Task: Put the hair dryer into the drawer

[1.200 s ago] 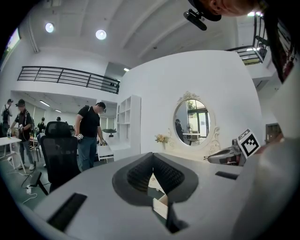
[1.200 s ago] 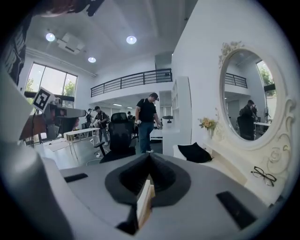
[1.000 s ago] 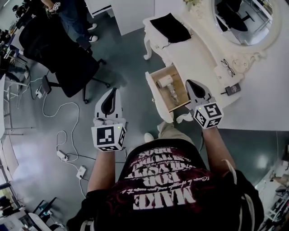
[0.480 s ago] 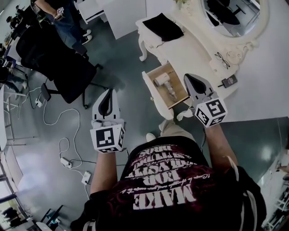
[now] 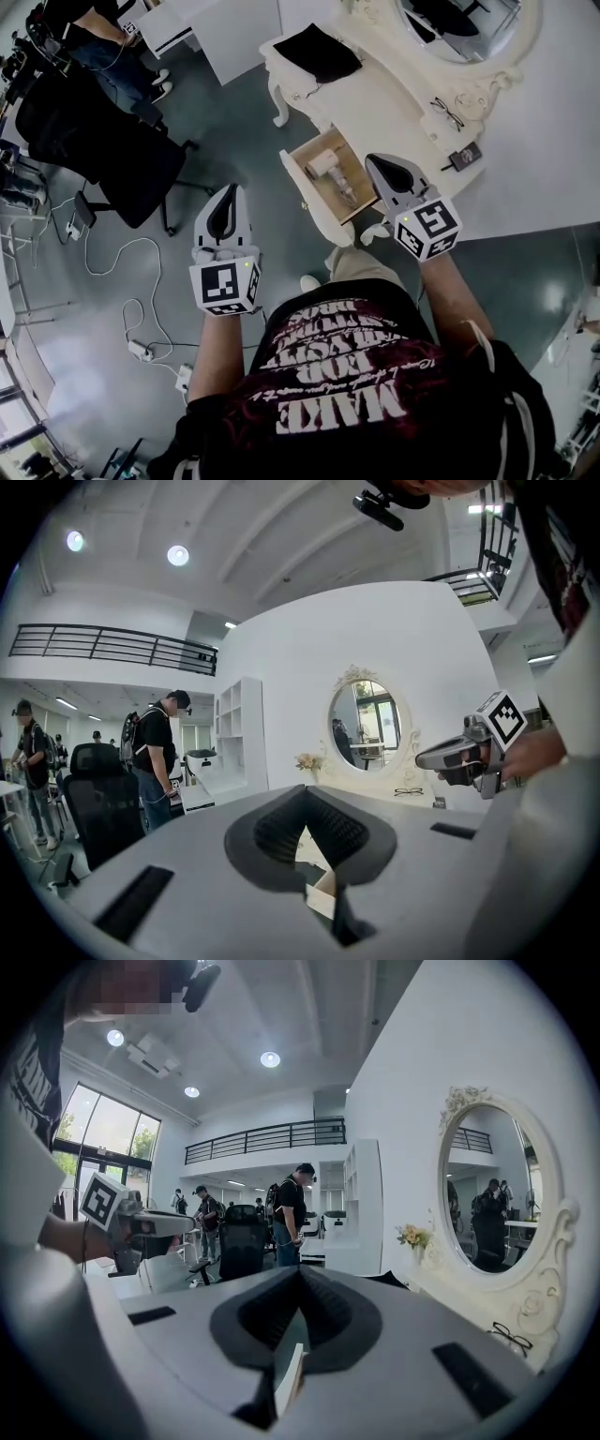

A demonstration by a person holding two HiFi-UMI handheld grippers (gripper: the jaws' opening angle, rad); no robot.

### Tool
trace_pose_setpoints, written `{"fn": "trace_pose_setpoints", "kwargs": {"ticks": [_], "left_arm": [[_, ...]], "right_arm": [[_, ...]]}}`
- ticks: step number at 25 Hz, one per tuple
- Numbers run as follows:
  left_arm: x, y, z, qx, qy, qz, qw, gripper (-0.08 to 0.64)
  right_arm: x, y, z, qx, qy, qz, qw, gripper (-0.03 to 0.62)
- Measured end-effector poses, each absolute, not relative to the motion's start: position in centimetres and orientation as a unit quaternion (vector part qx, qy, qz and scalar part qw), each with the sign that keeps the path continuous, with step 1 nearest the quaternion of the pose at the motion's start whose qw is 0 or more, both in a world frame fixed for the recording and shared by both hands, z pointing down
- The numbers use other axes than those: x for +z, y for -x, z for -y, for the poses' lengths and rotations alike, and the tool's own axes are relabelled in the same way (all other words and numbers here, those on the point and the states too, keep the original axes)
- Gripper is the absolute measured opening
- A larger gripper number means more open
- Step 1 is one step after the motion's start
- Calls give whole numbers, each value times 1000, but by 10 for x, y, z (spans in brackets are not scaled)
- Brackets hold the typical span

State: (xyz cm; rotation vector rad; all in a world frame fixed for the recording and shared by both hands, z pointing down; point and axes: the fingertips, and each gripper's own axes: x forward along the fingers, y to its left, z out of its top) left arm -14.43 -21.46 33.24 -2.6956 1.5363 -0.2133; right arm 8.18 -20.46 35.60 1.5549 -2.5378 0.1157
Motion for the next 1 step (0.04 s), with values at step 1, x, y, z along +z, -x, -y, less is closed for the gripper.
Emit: {"fn": "trace_pose_setpoints", "kwargs": {"ticks": [1], "left_arm": [[333, 141, 216, -70, 868, -491, 16, 5]], "right_arm": [[357, -83, 206, 40, -520, 849, 82, 3]]}}
